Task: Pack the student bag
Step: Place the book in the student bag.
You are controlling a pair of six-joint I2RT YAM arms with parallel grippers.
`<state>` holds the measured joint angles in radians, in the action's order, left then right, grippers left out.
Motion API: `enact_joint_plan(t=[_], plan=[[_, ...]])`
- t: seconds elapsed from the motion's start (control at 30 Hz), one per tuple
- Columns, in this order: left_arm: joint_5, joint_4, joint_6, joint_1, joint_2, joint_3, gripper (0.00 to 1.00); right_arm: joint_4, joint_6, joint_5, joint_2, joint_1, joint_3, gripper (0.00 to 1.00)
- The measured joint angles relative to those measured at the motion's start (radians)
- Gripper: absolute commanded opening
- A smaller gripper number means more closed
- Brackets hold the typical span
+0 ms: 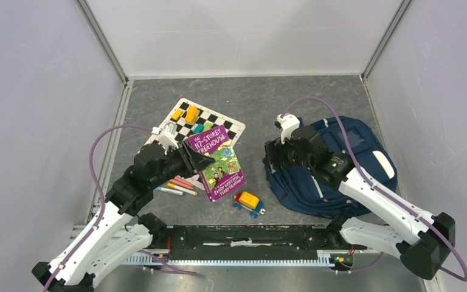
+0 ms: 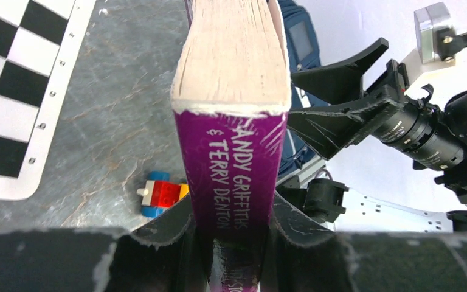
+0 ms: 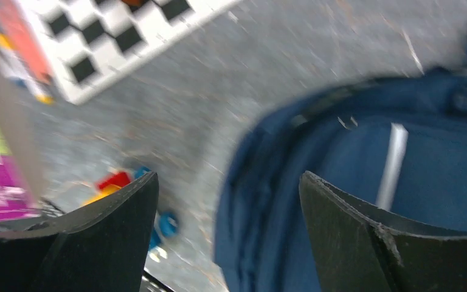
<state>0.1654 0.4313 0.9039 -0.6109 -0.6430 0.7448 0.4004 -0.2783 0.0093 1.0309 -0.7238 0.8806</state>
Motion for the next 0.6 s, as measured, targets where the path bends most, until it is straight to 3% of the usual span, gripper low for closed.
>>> enact_joint_plan(t=[0.27, 0.37, 0.5, 0.6], plan=[[-0.034, 0.088, 0.01, 0.0, 0.004, -0.015, 0.02, 0.286, 0.082, 0.278, 0.054, -0.005, -0.007, 0.87], [-0.035, 0.104, 0.024, 0.0, 0.001, -0.031, 0.02, 0.338, 0.111, 0.361, 0.089, -0.008, -0.023, 0.75], [-0.037, 0.113, 0.037, 0.0, -0.006, -0.048, 0.02, 0.357, 0.15, 0.4, 0.133, -0.008, -0.044, 0.72], [-0.044, 0.113, 0.047, 0.0, -0.006, -0.064, 0.02, 0.349, 0.172, 0.39, 0.154, -0.01, -0.071, 0.77]])
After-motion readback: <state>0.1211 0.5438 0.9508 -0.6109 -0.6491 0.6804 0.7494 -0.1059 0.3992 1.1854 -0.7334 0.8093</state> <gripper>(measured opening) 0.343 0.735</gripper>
